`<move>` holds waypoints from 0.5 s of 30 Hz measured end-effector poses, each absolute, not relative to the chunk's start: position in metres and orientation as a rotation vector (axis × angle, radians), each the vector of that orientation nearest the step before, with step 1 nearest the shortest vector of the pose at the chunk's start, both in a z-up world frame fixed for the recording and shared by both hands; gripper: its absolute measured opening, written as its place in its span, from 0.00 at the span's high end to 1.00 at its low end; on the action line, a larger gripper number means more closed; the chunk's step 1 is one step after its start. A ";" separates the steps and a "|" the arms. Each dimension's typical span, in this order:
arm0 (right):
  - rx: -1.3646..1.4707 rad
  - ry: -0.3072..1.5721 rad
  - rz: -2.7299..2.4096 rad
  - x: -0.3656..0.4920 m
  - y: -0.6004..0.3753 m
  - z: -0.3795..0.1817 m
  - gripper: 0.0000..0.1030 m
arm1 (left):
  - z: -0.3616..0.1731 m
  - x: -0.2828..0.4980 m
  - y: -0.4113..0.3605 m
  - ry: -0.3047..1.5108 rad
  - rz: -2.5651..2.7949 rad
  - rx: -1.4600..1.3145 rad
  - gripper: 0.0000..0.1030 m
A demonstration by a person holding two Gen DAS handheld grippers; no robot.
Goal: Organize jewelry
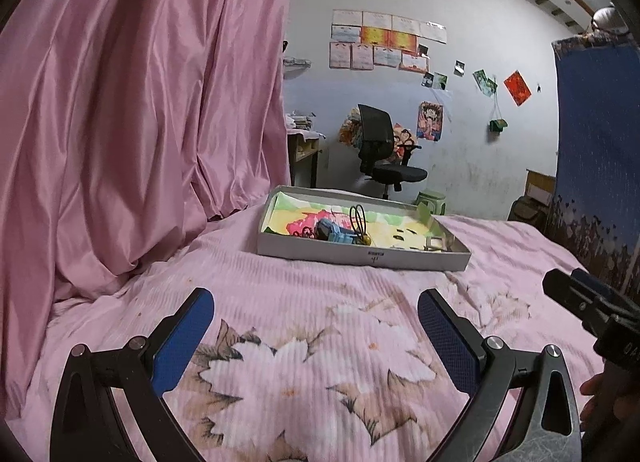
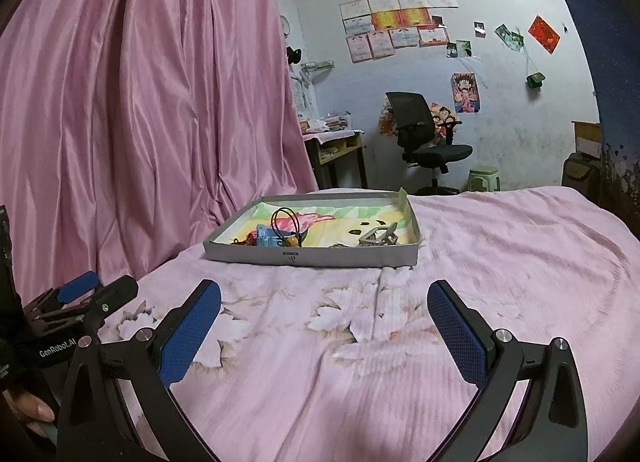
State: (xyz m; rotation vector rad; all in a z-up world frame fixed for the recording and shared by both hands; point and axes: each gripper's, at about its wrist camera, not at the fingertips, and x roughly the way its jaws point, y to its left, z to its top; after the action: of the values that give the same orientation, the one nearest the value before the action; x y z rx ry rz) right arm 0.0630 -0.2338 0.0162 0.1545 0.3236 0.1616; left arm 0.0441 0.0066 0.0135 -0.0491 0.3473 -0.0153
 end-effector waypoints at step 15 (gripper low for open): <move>0.140 0.331 0.146 0.064 -0.232 0.009 0.01 | 0.011 0.041 0.006 0.346 -0.011 -0.051 0.00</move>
State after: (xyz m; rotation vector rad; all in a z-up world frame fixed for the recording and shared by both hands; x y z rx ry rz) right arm 0.0642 -0.2321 0.0088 0.1405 0.3314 0.1464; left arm 0.0413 0.0063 0.0110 -0.0515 0.3462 -0.0105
